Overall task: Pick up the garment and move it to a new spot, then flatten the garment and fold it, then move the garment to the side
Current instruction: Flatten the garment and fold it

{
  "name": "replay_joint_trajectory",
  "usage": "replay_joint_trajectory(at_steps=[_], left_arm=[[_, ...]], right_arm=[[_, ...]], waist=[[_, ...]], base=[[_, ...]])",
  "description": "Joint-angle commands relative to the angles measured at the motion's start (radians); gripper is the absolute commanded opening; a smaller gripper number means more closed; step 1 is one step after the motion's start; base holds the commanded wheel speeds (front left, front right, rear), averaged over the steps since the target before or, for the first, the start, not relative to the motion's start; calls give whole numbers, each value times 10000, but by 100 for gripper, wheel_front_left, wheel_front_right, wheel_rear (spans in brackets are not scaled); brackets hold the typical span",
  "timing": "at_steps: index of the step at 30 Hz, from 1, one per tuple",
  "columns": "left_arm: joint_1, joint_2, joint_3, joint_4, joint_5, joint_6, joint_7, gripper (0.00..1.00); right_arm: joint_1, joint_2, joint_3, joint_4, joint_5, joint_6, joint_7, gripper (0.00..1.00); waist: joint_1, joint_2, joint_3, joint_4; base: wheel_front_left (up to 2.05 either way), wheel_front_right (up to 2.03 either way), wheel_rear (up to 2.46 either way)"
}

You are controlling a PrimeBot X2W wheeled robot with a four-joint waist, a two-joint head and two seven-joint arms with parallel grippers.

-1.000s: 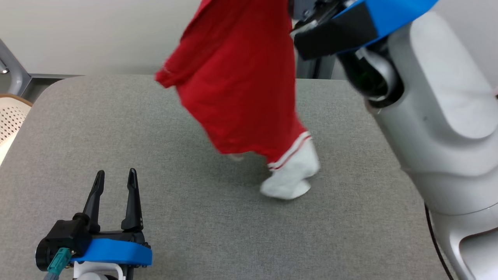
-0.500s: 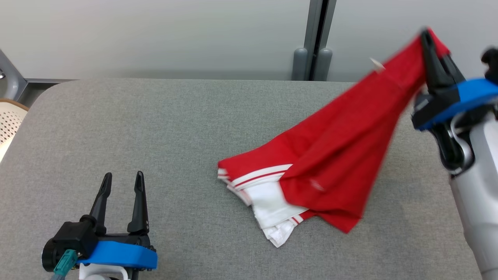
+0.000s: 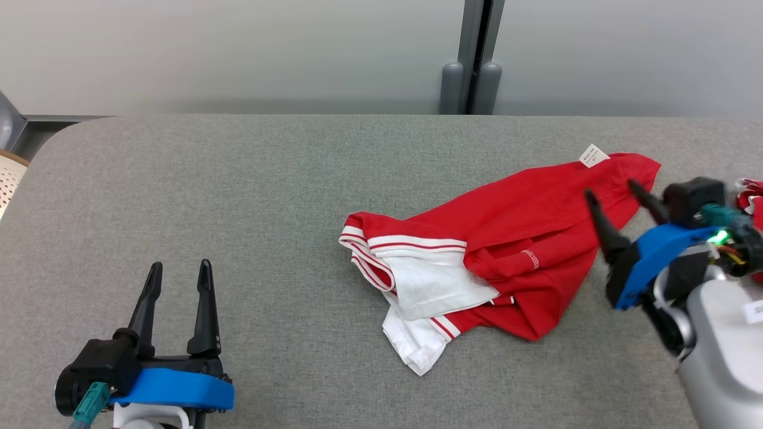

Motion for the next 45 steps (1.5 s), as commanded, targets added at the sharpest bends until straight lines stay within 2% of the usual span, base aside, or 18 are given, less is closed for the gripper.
replay_joint_trajectory(at_steps=[1,6,10,17,23,24,25,31,38,45], left_arm=[[-51,19,43,-50,54,-19,-42,100],[-134,-10,97,-90,68,-19,-44,100],[-177,-38,110,-91,73,-19,-44,100],[-353,-24,-29,-93,-6,-19,-44,100],[-395,-16,-47,-77,-63,-19,-42,100],[-400,-23,-81,-71,-62,-19,-44,100],[-405,-26,-92,-64,-73,-19,-44,100],[-317,-66,4,-36,-56,-20,-44,100],[-103,-51,47,-16,-35,-20,-42,100],[-175,-39,-21,-40,-13,-20,-36,100]], right_arm=[[412,84,256,-568,-241,5,328,100],[1394,438,1240,-2659,-915,4,1939,100],[1791,808,1957,-3516,-1225,4,3170,100],[1293,1286,2211,-2881,-2342,4,4180,100],[689,1453,2175,-1606,-3277,4,3966,100],[621,1465,2145,-1400,-3382,4,3948,97],[562,1488,2143,-1222,-3420,4,3912,0],[448,1672,1583,-1003,-3225,4,3725,0],[-99,2174,1257,-2234,-1997,4,3145,0],[-2159,2469,2017,-3184,-786,5,2610,0]], waist=[[0,0,24,-30],[0,0,55,-70],[0,0,90,-65],[0,0,253,178],[0,0,391,478],[0,0,404,534],[0,0,407,582],[0,0,333,685],[0,0,67,572],[0,0,4,451]], base=[[0,0,0],[0,0,0],[0,0,0],[0,0,0],[0,0,0],[0,0,0],[0,0,0],[0,0,0],[0,0,0],[0,0,0]])
